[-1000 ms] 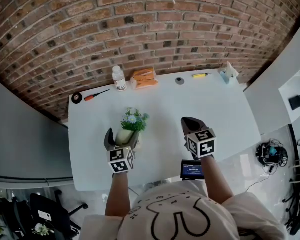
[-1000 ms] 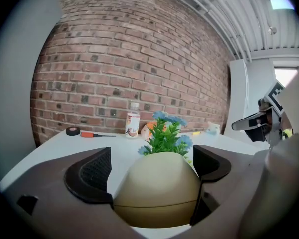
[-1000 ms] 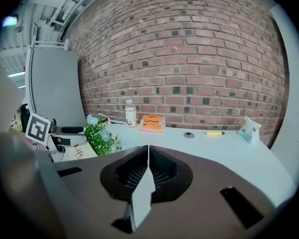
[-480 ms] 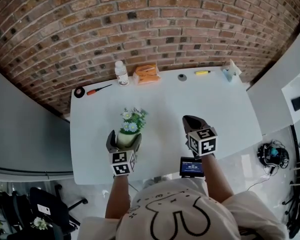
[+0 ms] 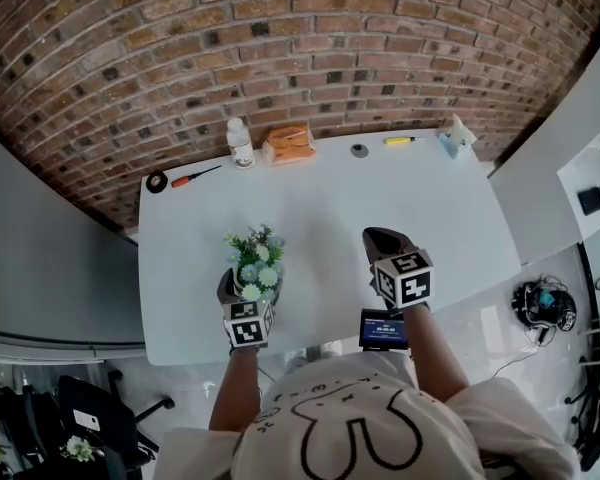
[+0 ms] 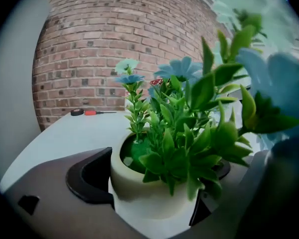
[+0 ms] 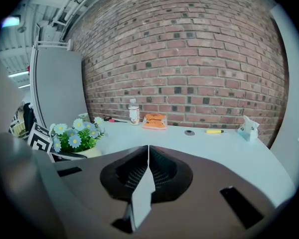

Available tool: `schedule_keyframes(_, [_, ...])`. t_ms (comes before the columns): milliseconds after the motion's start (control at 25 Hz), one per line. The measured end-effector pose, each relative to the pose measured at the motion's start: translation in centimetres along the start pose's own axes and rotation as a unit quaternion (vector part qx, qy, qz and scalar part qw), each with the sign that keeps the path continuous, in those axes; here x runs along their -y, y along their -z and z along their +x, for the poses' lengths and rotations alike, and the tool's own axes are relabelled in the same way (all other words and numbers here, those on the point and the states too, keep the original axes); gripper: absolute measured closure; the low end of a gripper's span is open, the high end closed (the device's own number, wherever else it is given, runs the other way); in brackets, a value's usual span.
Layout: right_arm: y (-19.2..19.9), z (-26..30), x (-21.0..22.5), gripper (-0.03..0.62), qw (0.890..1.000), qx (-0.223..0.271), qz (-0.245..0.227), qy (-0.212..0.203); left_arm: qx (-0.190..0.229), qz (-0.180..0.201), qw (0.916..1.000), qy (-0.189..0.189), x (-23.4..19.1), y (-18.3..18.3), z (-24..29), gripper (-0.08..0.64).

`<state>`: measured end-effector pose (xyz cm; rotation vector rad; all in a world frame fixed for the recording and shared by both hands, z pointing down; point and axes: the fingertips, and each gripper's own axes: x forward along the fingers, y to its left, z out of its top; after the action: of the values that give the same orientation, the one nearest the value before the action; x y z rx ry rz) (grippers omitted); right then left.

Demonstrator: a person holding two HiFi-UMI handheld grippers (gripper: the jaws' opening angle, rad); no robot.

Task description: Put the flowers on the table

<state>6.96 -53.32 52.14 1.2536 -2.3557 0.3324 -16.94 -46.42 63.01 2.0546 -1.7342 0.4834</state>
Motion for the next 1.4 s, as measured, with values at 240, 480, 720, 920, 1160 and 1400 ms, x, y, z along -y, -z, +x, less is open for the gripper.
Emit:
schedule_keyframes(240, [0.0, -0.6, -0.5, 0.572, 1.000, 0.004, 0.001, 0.002, -0.019, 0.000, 0.9998, 0.000, 0.1, 1.0, 0.3, 0.044])
schedule_keyframes(480, [0.6, -0.7, -0.8, 0.572, 1.000, 0.000, 0.009, 0.004, -0.015, 0.000, 0.9999, -0.005, 0.0, 1.2, 0.2, 0.043])
schedule_keyframes(720, [0.3, -1.1, -0.7, 0.572, 1.000, 0.007, 0.013, 0.004, -0.001, 0.012, 0.9999, -0.004, 0.1, 0.8, -0.8, 0.039])
schedule_keyframes(920, [-0.1, -1.1, -0.5, 0.572, 1.000, 0.014, 0.020, 0.008, 0.005, 0.015, 0.9999, 0.002, 0.3, -0.2, -2.0, 0.038])
schedule_keyframes(1160, [-0.9, -1.2, -0.7, 0.572, 0.999, 0.025, 0.021, 0.006, 0.009, 0.018, 0.9997, 0.017, 1.0, -1.2, -3.3, 0.038])
schedule_keyframes(1400, [-2.0, -1.6, -0.7, 0.572, 0.999, 0.042, 0.022, 0.006, 0.022, 0.031, 0.9986, 0.037, 1.8, -3.3, -4.6, 0.038])
